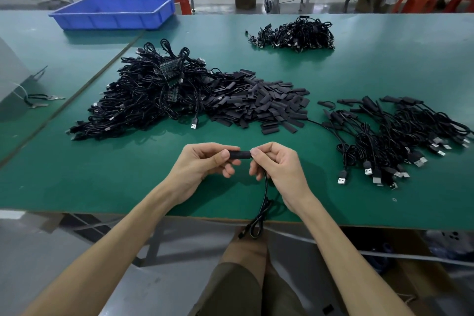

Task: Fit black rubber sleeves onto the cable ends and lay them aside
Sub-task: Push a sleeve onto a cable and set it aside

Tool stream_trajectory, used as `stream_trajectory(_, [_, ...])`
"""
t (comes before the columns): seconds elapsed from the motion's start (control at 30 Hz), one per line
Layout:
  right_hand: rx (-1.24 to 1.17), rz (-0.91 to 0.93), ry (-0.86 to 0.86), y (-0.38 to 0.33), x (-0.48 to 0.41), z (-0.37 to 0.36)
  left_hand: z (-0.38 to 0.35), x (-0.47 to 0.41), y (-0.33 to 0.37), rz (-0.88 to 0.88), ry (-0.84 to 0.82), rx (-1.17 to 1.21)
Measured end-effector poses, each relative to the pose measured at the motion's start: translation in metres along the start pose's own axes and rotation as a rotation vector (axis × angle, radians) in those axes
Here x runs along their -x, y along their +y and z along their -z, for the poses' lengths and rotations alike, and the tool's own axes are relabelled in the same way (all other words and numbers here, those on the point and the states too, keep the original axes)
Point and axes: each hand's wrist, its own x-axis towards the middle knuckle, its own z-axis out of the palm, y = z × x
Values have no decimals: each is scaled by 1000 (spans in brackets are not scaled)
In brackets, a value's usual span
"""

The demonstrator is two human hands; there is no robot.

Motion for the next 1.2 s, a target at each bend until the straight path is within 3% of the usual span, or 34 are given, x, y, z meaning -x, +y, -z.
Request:
stream_trajectory(0.37, [151,17,17,0,-1,-3,-11,2,8,-1,115,-4])
stream_trajectory(0.47, [-31,11,110,-2,-1,2,-24,8,17,99,80,-287])
stream_trajectory(0.57, [-133,-8,151,-4,-1,4,-41,16,24,166,-108,-636])
stream_trajectory(0.73, [-176,-7,165,-6,0,3,-67,18,26,120,-301,-1021])
stream_trajectory(0.8, [-178,-4,166,-6,0,3,-73,16,25,115,-295,-1009])
stream_trajectory(0.97, [-256,-45,217,-6,-2,2,-78,6,37,149,-302,-571])
stream_trajectory(1.2, [-286,-16,237,-7,-5,0,-108,-45,78,-21,-277,-537])
